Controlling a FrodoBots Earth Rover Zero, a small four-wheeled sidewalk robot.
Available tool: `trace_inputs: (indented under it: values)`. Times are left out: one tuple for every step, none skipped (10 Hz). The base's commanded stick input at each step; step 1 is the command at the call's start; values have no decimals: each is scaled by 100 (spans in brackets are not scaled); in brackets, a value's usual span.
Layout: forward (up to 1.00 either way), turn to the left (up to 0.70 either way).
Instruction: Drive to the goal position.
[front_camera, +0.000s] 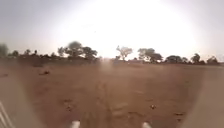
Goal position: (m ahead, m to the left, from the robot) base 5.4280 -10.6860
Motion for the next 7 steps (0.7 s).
trace_inputs:
  values:
    - [70,0]
    - [70,0]
    - [70,0]
    - [70,0]
    - [70,0]
    - [70,0]
    - [70,0]
